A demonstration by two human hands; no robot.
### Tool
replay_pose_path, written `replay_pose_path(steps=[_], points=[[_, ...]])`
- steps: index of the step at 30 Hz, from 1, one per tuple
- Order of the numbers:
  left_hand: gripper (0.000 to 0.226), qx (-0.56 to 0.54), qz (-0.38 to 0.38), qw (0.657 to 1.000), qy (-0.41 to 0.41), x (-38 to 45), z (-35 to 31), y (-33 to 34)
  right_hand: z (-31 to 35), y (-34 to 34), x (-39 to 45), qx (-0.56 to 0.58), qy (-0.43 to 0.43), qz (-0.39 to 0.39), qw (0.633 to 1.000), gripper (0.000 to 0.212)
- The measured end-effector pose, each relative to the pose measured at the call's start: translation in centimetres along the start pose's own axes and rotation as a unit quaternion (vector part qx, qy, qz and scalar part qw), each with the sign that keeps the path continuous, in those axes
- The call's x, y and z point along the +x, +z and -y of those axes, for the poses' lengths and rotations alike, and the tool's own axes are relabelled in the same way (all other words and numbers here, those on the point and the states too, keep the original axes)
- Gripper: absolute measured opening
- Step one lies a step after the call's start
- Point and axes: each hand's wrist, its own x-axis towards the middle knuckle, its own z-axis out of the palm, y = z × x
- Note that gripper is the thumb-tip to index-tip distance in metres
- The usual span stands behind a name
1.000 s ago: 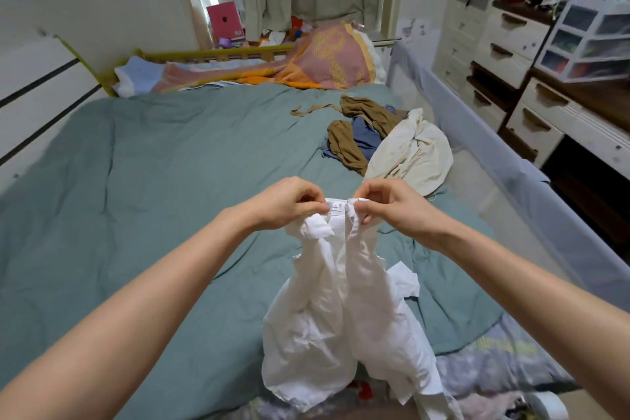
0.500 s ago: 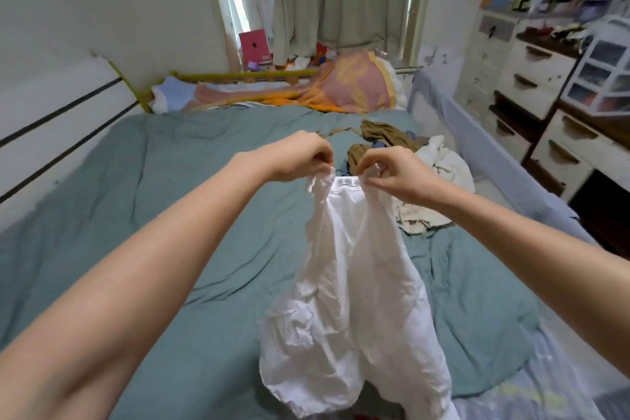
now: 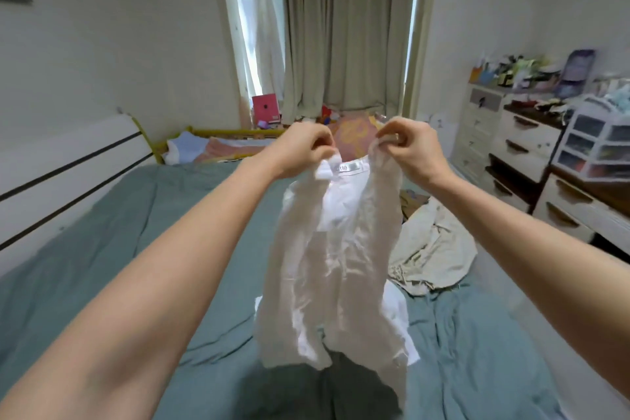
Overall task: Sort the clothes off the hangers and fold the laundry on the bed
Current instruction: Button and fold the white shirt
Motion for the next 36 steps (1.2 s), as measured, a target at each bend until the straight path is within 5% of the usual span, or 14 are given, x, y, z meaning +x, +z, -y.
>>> replay_pose_path(steps=[2,4,10,16,23,32,36], points=[[0.007,0.08,0.213,0.973,0.032,-2.2,-0.4,2.5,-0.5,1.1,-2.5,-0.042,-0.006,0.155,0.987,0.012],[0.007,0.076,0.283,0.956,0.022,-3.6,-0.1,4.4,-1.6,2.4,-5.5,-0.061,0.019,0.246,0.967,0.008],[0.009,-0.125,0.201,0.971,-0.03,-4.4,1.2,3.7,-2.0,3.6,-7.8,0.088,0.102,0.2,0.97,0.007],[0.004,-0.128,0.246,0.96,-0.038,-6.6,2.0,4.8,-0.9,2.9,-9.9,0.155,0.117,0.247,0.949,0.007],[0.007,-0.28,0.19,0.941,-0.021,-8.4,1.8,4.3,0.7,2.5,-11.3,0.187,0.107,0.237,0.947,0.007],[0.005,-0.191,0.206,0.959,-0.04,-8.9,2.1,4.9,0.2,2.5,-12.0,0.188,0.132,0.282,0.932,0.01],[0.002,-0.232,0.178,0.956,-0.038,-9.0,1.1,5.4,0.5,3.4,-12.0,0.223,0.142,0.261,0.928,0.007]])
